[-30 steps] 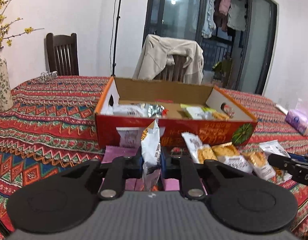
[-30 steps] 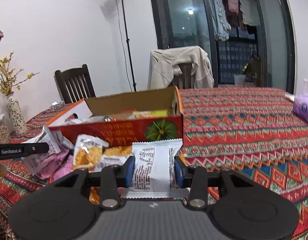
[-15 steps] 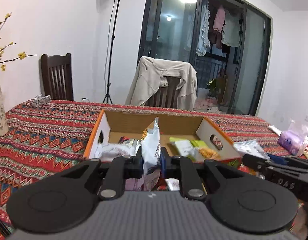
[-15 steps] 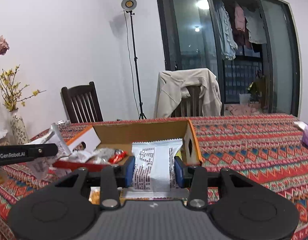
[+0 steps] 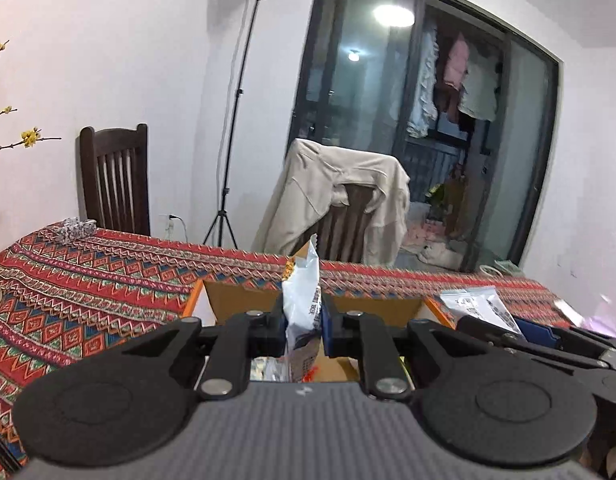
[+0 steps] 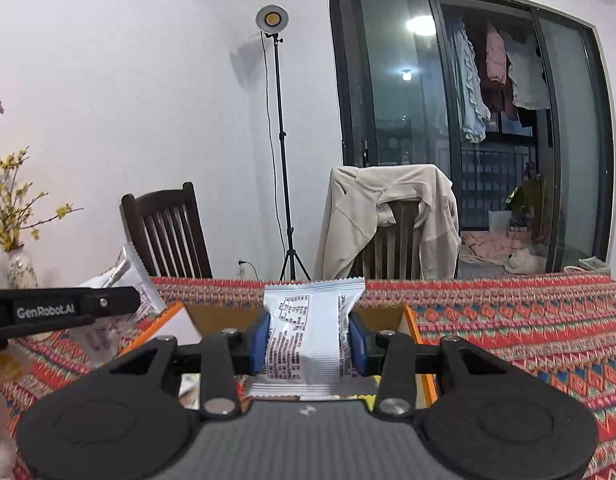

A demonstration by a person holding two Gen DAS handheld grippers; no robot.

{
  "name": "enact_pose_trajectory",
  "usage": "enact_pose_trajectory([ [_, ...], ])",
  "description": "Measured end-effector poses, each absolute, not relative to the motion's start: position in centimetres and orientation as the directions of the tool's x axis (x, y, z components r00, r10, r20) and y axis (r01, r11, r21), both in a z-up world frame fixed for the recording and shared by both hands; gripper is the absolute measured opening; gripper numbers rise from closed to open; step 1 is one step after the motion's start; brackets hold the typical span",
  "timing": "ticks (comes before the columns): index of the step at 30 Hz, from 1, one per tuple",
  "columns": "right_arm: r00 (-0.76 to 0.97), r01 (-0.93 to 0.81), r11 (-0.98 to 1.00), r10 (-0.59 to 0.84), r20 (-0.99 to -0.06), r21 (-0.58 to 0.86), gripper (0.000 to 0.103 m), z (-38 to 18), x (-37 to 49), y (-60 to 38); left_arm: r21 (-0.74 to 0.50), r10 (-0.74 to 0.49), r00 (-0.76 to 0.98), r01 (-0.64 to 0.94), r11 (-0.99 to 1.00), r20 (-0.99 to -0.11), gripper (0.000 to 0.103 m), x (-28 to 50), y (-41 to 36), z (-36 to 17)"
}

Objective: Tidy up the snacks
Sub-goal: 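Carry both packets into the cardboard box and open both grippers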

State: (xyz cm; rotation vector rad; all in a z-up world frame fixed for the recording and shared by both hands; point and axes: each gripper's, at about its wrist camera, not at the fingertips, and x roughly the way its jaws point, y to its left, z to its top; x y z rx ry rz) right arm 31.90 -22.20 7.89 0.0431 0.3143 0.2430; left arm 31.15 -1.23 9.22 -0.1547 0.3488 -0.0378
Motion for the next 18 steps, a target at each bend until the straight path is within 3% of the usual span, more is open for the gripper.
enact_pose_trajectory([
  [5, 0.944, -0.174, 0.979, 0.197, -0.264, 0.107, 0.040, 7.5, 34.5, -22.4, -0.138, 0.037, 0.954, -0.081, 0.987, -0.297, 0.016, 32.8, -0.2, 7.5],
  [7, 0.943, -0.186, 0.975, 0.211, -0.257, 0.120, 0.040, 6.3, 34.9, -23.0, -0.146, 0.041, 0.946, -0.092, 0.985, -0.323, 0.016, 33.5, 0.7, 6.3],
  [18, 0.899, -0.204, 0.975, 0.224, -0.376, 0.092, 0.041, 1.7, 36.9, -22.9, -0.100, 0.024, 0.926, -0.067, 0.993, -0.378, 0.017, 34.3, 0.6, 3.9],
])
